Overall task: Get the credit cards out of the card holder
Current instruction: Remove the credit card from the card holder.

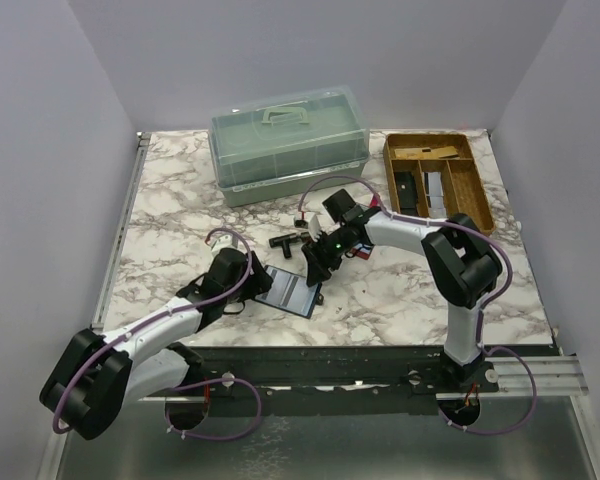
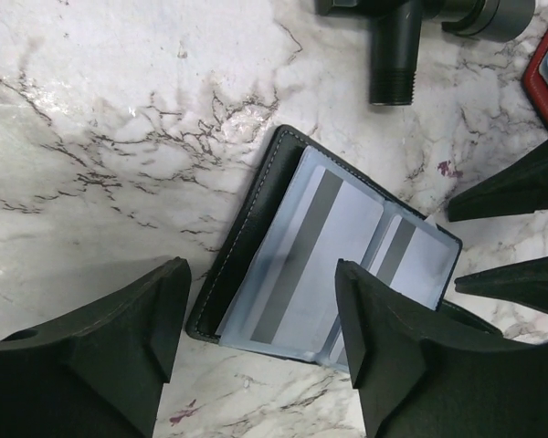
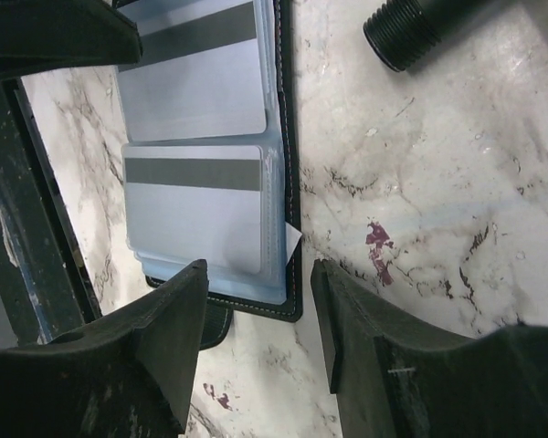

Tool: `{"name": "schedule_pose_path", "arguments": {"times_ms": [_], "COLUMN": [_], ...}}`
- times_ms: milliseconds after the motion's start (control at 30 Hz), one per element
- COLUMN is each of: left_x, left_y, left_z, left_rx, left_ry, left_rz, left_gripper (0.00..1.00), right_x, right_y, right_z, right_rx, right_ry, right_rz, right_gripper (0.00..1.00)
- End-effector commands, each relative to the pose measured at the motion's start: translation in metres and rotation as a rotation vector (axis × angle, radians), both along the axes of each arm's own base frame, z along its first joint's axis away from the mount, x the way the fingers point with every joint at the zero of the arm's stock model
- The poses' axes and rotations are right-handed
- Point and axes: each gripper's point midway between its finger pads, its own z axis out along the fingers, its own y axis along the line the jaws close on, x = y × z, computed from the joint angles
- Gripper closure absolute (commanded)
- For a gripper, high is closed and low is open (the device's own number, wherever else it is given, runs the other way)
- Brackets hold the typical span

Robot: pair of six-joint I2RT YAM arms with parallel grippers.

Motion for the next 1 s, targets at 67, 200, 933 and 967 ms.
{"name": "schedule_pose_path", "arguments": {"times_ms": [67, 200, 933, 967], "left_x": [-0.015, -0.028, -0.046, -0.048], "left_y": [-0.014, -0.024, -0.022, -0.025], "left_z": [-0.011, -0.018, 0.043, 0.044], "left_rx": [-0.129, -0.203, -0.398, -0.429], "left_ry": [0.076, 0.152, -0.023, -0.025], "left_rz": [-0.041, -0.056, 0.051, 0.041], "left_gripper": [0.33, 0.57, 0.48, 0.46], "right_x": [-0.010, -0.014, -0.053, -0.054], "right_y": [-0.007, -0.007, 0.005, 0.005], "right_z": [0.028, 0.055, 0.025, 0.023], "right_rx": [0.069, 0.163, 0.170, 0.162], "right_ry": [0.001, -0.009, 0.233, 0.237], "right_rz": [0.043, 0.085, 0.155, 0.153], "right_gripper": [0.43, 0.43, 0.43, 0.43]}}
